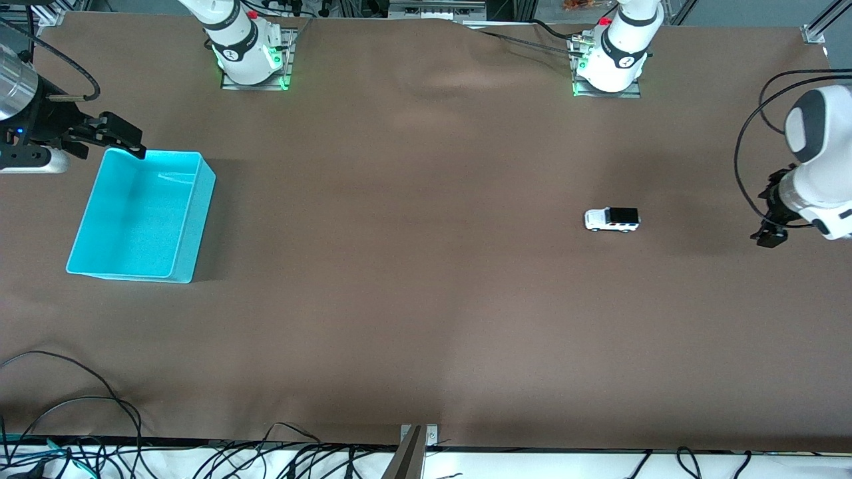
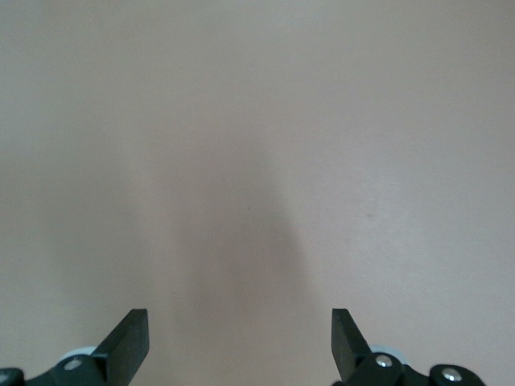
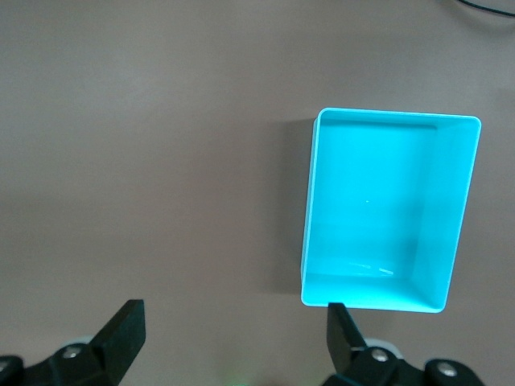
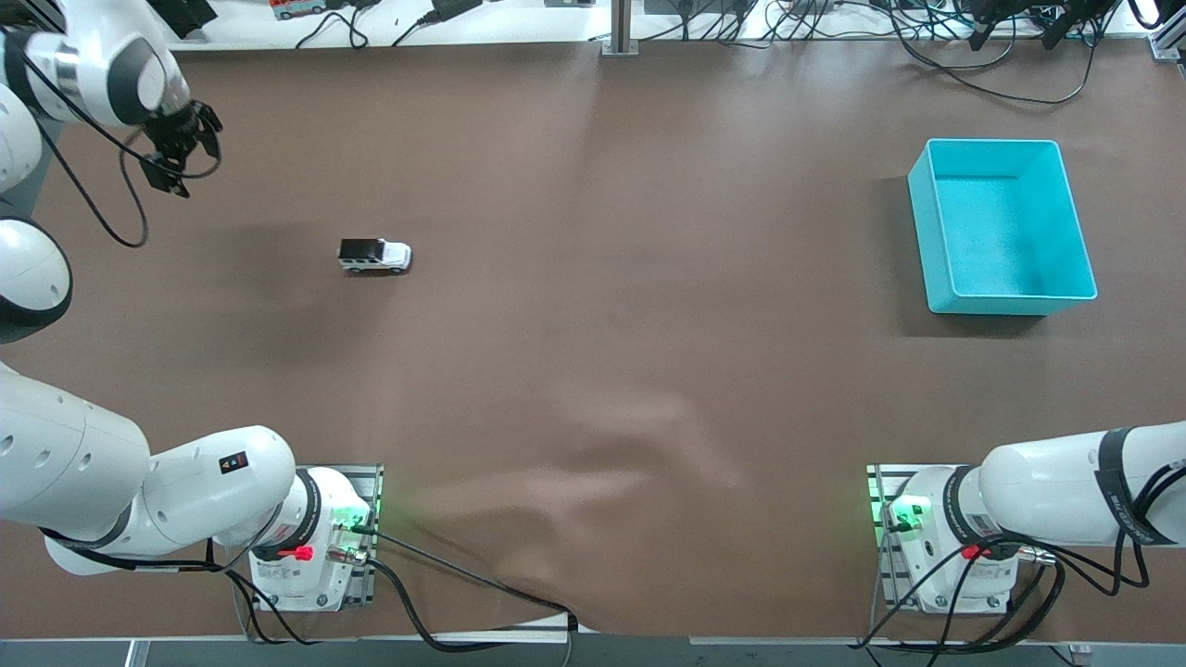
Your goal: Wind and store white jeep toy
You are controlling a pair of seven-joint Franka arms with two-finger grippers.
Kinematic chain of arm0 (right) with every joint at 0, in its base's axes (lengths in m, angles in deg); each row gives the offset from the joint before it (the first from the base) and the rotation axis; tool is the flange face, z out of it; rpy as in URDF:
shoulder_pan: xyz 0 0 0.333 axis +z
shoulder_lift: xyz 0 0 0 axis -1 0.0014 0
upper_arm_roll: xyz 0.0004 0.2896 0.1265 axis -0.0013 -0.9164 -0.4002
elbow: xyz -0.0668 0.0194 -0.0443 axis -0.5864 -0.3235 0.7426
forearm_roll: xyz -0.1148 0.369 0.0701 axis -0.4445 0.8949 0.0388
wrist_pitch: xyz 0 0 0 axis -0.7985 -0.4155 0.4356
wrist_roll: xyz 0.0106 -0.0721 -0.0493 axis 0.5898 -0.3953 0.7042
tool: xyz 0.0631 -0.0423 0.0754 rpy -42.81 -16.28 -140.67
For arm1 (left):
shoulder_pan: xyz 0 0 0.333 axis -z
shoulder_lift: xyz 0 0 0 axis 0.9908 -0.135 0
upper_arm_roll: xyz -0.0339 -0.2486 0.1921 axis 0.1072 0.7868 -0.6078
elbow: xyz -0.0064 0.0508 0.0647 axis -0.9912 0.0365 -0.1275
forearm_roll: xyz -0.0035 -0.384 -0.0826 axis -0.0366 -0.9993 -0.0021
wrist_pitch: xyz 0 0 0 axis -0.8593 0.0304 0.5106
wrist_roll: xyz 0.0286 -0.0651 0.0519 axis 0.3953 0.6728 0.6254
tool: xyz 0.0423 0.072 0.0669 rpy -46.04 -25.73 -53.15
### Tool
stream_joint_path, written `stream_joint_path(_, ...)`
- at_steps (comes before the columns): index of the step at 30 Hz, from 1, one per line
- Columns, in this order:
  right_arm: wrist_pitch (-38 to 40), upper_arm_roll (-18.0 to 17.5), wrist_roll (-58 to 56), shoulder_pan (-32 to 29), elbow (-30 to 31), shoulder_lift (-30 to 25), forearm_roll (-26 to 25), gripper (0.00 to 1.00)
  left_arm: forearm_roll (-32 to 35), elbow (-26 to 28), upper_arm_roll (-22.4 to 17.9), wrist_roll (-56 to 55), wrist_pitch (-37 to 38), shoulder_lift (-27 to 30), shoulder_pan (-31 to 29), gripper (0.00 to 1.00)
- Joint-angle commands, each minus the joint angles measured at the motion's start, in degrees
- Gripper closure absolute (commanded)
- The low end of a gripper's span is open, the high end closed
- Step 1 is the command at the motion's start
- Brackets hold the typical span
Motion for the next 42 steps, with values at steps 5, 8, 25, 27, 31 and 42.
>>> stream_joint_path(5,0.3,-0.3,0.4,-0.3,-0.9,0.1,0.0,0.00,-6.9,-12.0,0.9,14.8,11.8,-0.3,-0.1,0.00)
stream_joint_path(8,0.3,-0.3,0.4,-0.3,-0.9,0.1,0.0,0.00,-9.2,-15.9,0.8,19.8,15.0,-0.4,-0.2,0.00)
stream_joint_path(25,0.3,-0.3,0.4,-0.3,-0.9,0.1,0.0,0.00,-15.8,-27.4,0.8,49.2,23.1,-0.5,0.0,0.00)
stream_joint_path(27,0.3,-0.3,0.4,-0.3,-0.9,0.1,0.0,0.00,-16.0,-28.4,0.9,52.0,23.3,-0.6,0.1,0.00)
stream_joint_path(31,0.3,-0.3,0.4,-0.3,-0.9,0.1,0.0,0.00,-16.4,-29.8,1.2,55.6,23.7,-0.8,0.7,0.00)
stream_joint_path(42,0.3,-0.3,0.4,-0.3,-0.9,0.1,0.0,0.00,-20.1,-29.7,1.2,72.8,26.5,-0.3,0.3,0.00)
